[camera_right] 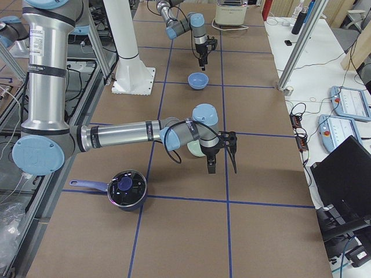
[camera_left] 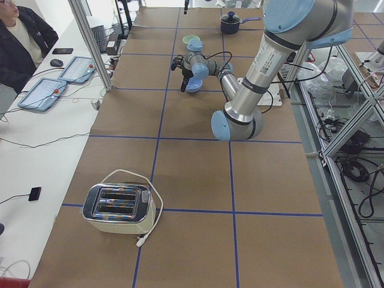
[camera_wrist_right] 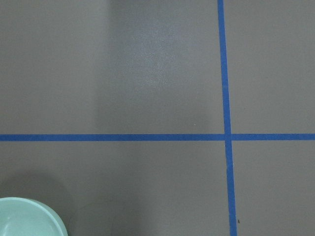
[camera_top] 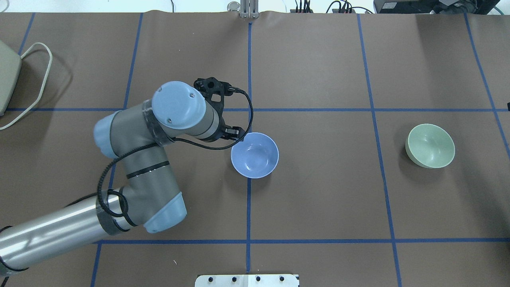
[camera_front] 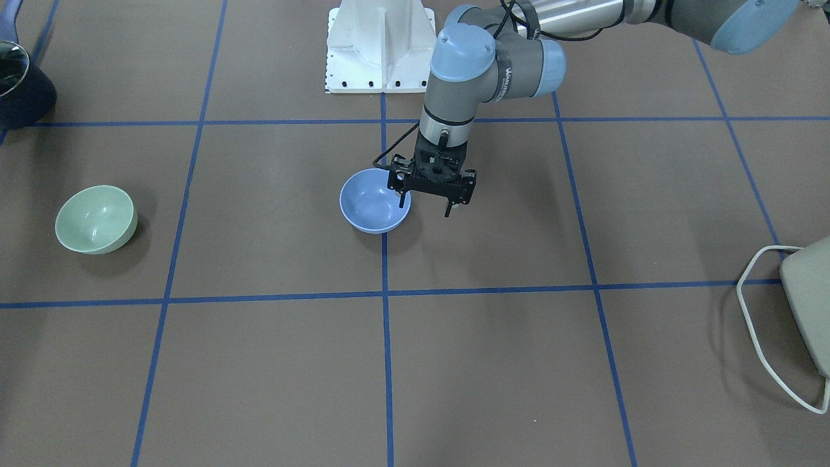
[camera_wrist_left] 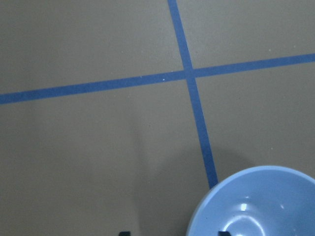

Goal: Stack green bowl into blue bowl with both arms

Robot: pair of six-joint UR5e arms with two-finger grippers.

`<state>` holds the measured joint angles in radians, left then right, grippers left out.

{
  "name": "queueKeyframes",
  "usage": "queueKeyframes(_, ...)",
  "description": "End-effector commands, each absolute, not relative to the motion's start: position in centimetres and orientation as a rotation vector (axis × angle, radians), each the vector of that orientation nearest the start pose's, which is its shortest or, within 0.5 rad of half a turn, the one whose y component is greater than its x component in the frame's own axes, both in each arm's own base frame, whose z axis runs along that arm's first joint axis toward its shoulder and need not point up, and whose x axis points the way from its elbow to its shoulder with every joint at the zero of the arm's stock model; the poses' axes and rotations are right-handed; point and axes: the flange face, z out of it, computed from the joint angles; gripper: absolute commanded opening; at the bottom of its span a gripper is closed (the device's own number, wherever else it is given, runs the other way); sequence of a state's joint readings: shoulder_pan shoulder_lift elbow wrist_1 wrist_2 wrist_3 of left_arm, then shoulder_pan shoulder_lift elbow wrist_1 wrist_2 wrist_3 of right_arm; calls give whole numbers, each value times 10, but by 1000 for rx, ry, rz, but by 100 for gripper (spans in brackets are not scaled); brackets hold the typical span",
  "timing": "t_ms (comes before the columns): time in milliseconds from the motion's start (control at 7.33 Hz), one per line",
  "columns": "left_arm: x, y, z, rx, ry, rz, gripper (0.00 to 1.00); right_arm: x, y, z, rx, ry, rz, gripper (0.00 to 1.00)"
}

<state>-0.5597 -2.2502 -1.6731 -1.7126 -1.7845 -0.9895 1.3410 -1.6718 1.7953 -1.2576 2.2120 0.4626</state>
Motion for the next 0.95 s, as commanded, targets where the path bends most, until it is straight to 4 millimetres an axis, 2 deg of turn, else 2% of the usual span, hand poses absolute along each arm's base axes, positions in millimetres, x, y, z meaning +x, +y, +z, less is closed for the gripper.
queueKeyframes(0, 398, -497, 222, 320, 850, 236, 99, -48, -472, 566, 168, -755, 52, 100)
queueKeyframes(136, 339, -522, 247, 321, 836, 289, 99, -61, -471, 562, 162, -759, 27, 100)
queueKeyframes(409, 200, -563, 330, 336, 787, 350, 99, -98, -463, 541, 134, -788, 17, 100)
queueKeyframes(545, 131, -568, 372, 337, 777, 376, 99, -120, -459, 534, 118, -795, -2, 100)
queueKeyframes(682, 66, -558, 422, 327, 759, 376, 99, -130, -457, 533, 112, -796, -20, 100)
queueKeyframes(818, 30, -533, 487, 281, 730, 414, 99, -134, -457, 533, 109, -796, -30, 100)
